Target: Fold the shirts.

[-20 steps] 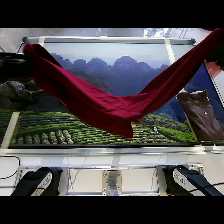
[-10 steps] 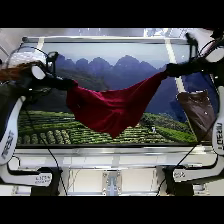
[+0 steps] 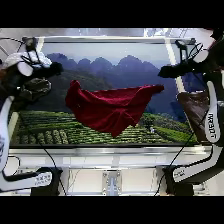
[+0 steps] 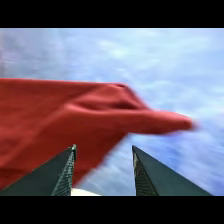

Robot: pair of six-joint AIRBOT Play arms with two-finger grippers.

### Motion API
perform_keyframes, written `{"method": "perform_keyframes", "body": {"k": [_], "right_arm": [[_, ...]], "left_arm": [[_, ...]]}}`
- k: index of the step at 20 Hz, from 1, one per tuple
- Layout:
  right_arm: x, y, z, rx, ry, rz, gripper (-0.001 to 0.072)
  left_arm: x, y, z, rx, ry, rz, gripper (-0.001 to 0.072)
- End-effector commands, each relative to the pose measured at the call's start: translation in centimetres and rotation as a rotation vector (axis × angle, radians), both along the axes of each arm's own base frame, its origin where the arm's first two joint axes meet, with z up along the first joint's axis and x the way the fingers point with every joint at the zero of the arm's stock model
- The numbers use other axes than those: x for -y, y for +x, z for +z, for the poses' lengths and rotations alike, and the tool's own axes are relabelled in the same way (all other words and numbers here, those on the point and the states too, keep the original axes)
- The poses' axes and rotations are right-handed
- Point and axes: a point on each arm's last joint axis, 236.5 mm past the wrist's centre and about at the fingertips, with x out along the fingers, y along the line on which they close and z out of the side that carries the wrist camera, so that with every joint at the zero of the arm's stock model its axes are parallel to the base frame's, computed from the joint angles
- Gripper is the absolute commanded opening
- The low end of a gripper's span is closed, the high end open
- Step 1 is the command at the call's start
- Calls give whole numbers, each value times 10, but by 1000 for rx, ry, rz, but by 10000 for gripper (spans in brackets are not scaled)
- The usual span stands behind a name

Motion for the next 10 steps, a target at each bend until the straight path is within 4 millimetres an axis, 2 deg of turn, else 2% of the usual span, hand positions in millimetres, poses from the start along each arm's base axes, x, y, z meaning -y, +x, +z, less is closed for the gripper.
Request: {"method": "perform_keyframes", "body": {"k": [1,3,5,7,10], "right_arm": [[47,-25,51,35,-102,-64,394],[54,-35,71,64,-79,-86,394],[44,-43,76,52,-30,-65,395],[28,-44,78,50,13,-33,394],[9,-39,85,77,70,0,395]], "left_arm": [[-19,-78,23,-36,-65,87,362],[-2,-135,-21,-146,-271,206,362],[40,-184,-72,-280,-531,250,362],[80,-212,-105,-379,-736,239,361],[123,-244,-149,-480,-779,182,361]]}}
